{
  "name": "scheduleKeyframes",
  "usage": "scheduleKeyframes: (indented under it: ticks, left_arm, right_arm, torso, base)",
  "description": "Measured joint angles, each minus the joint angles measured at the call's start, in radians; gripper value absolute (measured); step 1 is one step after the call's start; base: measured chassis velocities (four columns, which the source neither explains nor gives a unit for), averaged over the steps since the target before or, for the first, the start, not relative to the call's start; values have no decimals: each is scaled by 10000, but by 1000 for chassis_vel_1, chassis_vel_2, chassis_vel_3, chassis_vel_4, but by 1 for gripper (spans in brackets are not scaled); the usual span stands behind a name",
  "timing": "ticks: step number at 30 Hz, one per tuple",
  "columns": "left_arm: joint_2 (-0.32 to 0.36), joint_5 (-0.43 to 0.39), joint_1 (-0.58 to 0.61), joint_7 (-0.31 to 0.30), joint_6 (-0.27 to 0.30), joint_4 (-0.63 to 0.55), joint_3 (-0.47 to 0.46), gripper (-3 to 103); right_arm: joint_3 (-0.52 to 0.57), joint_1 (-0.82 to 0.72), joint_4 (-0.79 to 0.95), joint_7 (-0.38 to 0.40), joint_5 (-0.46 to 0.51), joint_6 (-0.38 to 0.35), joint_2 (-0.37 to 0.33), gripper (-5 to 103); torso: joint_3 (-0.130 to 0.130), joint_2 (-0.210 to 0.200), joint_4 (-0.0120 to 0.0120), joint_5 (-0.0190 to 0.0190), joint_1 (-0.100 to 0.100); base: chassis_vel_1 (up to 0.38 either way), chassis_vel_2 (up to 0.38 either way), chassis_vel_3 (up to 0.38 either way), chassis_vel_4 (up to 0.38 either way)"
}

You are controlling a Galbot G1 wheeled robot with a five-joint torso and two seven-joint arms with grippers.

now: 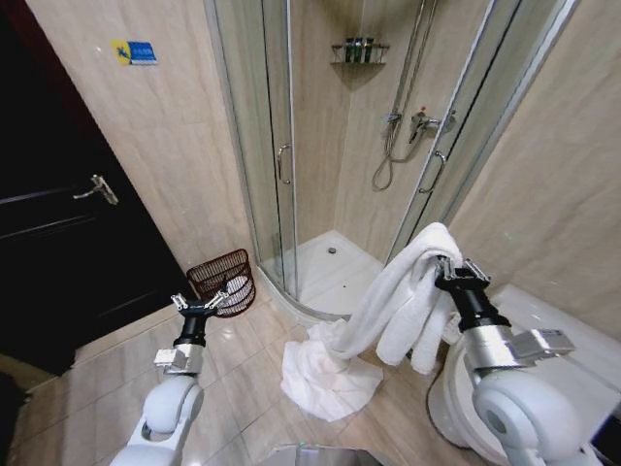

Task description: Discard the used towel into the hamper.

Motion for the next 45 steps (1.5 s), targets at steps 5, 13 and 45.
scheduleKeyframes:
  ticks: [5,13,45]
  left_arm:
    - [6,15,58,2,5,-1,-12,100]
    - [-2,72,91,31,8,-30,-7,100]
    - [-85,125,98,-97,-245,-49,43,100]
  right_arm:
    - [-10,-56,-1,-12,-38,57,43,8]
    - [-221,-149,-165,-407,-435,724,166,8]
    - [-531,-268,-531,-976,-1466,1185,518,8]
  torso:
    - [0,1,0,-5,-2]
    - [-2,2,-1,-7,-5]
    - [0,0,3,-3,-1]
  base:
    - [144,100,-116,-142]
    - [168,146,-112,-71]
    - [80,102,97,100]
